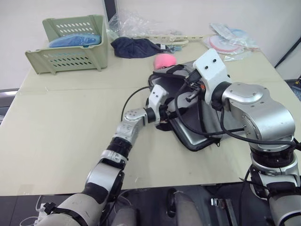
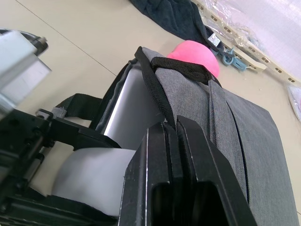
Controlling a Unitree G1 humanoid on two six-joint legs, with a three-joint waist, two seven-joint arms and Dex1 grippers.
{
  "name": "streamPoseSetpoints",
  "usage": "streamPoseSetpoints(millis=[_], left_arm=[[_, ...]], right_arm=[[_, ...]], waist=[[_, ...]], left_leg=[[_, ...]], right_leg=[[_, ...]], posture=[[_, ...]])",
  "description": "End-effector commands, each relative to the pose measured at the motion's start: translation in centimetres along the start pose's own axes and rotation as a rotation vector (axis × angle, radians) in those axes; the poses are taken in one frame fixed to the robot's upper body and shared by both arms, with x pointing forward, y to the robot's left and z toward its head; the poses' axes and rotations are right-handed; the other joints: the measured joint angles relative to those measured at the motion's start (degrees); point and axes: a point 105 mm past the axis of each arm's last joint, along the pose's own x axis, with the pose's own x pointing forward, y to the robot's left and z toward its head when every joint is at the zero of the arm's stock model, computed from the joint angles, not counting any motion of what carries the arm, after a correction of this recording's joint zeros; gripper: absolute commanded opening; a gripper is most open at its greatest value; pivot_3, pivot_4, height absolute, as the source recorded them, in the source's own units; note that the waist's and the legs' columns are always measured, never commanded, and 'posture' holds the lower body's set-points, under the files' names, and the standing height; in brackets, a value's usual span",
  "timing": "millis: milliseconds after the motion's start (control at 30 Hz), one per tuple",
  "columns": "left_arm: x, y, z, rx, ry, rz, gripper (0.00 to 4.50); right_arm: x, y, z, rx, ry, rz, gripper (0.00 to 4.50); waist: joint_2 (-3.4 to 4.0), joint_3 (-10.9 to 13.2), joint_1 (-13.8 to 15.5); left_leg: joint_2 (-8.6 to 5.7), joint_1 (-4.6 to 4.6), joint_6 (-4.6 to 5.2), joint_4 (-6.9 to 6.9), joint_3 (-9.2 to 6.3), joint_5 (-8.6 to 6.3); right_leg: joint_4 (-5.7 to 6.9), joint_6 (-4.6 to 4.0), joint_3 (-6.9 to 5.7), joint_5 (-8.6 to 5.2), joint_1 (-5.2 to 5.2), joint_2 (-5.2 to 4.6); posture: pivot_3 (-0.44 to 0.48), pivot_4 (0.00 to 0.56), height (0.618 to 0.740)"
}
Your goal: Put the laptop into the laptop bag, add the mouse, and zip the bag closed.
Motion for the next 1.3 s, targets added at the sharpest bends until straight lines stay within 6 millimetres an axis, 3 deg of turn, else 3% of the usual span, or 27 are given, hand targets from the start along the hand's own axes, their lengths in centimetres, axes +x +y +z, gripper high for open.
streamPoseSetpoints(millis=[33, 667, 1033, 1133, 1300], left_arm=[[1.0, -0.2, 0.5, 0.038, -0.011, -0.015, 2.78], [3.8, -0.9, -0.2, 0.014, 0.024, 0.013, 2.78], [3.8, -0.7, -1.0, -0.01, 0.068, 0.03, 2.78], [3.8, -0.8, -0.6, -0.015, 0.054, 0.014, 4.32], [3.6, -0.6, -0.9, 0.029, 0.092, 0.017, 4.42]], right_arm=[[-0.8, 0.0, 2.9, -0.052, -0.119, -0.011, 0.06], [-1.1, 0.2, 4.1, -0.059, -0.145, -0.012, 0.06], [-1.1, 0.3, 4.3, -0.054, -0.146, -0.012, 0.06], [-1.1, 0.3, 4.3, -0.053, -0.146, -0.014, 0.0], [-1.2, 0.4, 4.2, -0.051, -0.144, -0.014, 0.0]], waist=[[0.0, 0.0, 0.0], [0.0, 0.0, 0.0], [0.0, 0.0, 0.0], [0.0, 0.0, 0.0], [0.0, 0.0, 0.0]], left_leg=[[0.0, 0.0, 0.01, 0.0, 0.0, 0.0], [-0.01, 0.0, 0.05, -0.01, 0.0, 0.0], [-0.01, 0.01, 0.05, -0.01, 0.0, 0.0], [-0.01, 0.01, 0.05, -0.01, 0.0, 0.0], [-0.01, 0.01, 0.06, -0.01, 0.0, 0.0]], right_leg=[[0.0, 0.0, 0.0, 0.0, 0.0, 0.0], [-0.01, 0.01, -0.01, 0.01, 0.0, 0.0], [-0.01, 0.01, -0.01, 0.01, 0.0, 0.0], [-0.01, 0.01, -0.01, 0.01, 0.0, 0.0], [-0.01, 0.01, -0.01, 0.01, 0.0, 0.0]], posture=[[0.0, 0.15, 0.74], [0.0, 0.15, 0.74], [0.0, 0.15, 0.74], [0.0, 0.15, 0.74], [0.0, 0.15, 0.74]])
